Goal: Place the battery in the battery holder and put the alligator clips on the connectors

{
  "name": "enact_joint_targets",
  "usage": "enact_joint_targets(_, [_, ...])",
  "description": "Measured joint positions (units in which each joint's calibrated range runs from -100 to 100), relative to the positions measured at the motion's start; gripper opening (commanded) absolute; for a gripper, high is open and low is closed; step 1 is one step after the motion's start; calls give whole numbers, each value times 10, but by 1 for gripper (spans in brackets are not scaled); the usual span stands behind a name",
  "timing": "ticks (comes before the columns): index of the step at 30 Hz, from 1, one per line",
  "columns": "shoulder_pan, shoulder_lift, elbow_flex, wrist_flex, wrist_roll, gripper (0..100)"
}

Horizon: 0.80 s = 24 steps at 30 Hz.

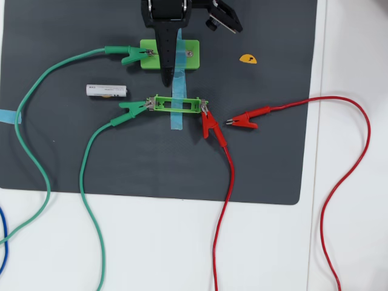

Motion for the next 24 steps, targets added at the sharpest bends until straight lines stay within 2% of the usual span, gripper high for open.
enact_joint_targets(2, [0, 0, -4, 5, 3, 1])
enact_joint_targets(7, [0, 0, -110, 97, 33, 1])
enact_joint_targets(24, [0, 0, -122, 106, 35, 1])
